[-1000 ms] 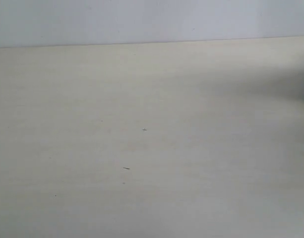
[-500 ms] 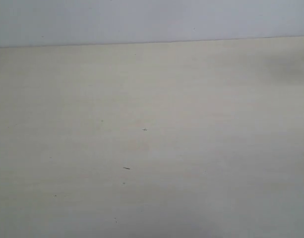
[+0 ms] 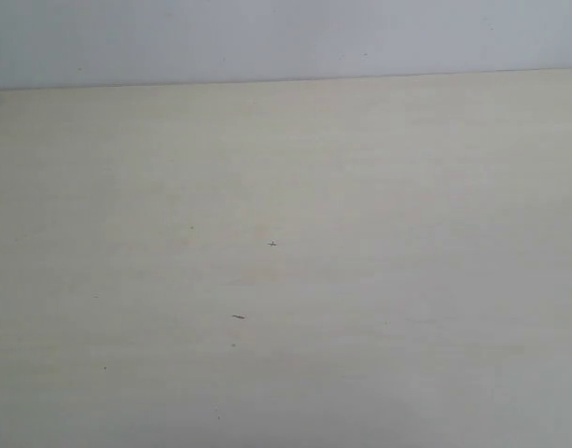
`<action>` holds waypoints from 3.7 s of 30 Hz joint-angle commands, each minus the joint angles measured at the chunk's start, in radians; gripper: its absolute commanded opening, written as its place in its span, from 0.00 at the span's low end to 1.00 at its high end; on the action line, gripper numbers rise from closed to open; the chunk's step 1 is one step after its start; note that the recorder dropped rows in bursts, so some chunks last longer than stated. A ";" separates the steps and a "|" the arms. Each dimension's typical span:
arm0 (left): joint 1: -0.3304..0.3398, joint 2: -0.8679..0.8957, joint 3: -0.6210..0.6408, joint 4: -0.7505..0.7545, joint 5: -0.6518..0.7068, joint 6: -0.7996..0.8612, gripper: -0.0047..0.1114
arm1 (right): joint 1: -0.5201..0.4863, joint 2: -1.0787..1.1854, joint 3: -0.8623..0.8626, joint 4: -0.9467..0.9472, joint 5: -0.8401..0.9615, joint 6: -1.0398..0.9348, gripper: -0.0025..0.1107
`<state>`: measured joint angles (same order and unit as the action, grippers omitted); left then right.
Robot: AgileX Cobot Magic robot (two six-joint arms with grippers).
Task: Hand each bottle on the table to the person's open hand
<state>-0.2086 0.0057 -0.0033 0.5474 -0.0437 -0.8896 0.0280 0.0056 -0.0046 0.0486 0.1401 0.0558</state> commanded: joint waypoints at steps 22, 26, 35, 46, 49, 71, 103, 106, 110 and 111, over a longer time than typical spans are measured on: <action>0.003 -0.006 0.003 -0.001 0.001 0.000 0.04 | -0.004 -0.006 0.005 -0.022 0.031 0.023 0.03; 0.003 -0.006 0.003 -0.001 0.001 0.000 0.04 | -0.004 -0.006 0.005 -0.022 0.031 0.023 0.03; 0.003 -0.006 0.003 0.089 0.006 0.012 0.04 | -0.004 -0.006 0.005 -0.022 0.031 0.023 0.03; 0.055 -0.006 0.003 -0.316 0.073 0.738 0.04 | -0.004 -0.006 0.005 -0.022 0.031 0.023 0.03; 0.091 -0.006 0.003 -0.319 0.073 0.753 0.04 | -0.004 -0.006 0.005 -0.022 0.031 0.023 0.03; 0.200 -0.006 0.003 -0.404 0.131 0.781 0.04 | -0.004 -0.006 0.005 -0.022 0.031 0.023 0.03; 0.200 -0.006 0.003 -0.404 0.131 0.781 0.04 | -0.004 -0.006 0.005 -0.021 0.014 0.023 0.03; 0.200 -0.006 0.003 -0.404 0.131 0.781 0.04 | -0.004 -0.006 0.005 -0.021 0.014 0.023 0.03; 0.200 -0.006 0.003 -0.404 0.131 0.781 0.04 | -0.004 -0.006 0.005 -0.021 0.014 0.023 0.03; 0.200 -0.006 0.003 -0.404 0.131 0.781 0.04 | -0.004 -0.006 0.005 -0.021 0.014 0.023 0.03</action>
<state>-0.0110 0.0057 -0.0033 0.1521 0.0831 -0.1053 0.0280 0.0056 -0.0046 0.0320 0.1670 0.0776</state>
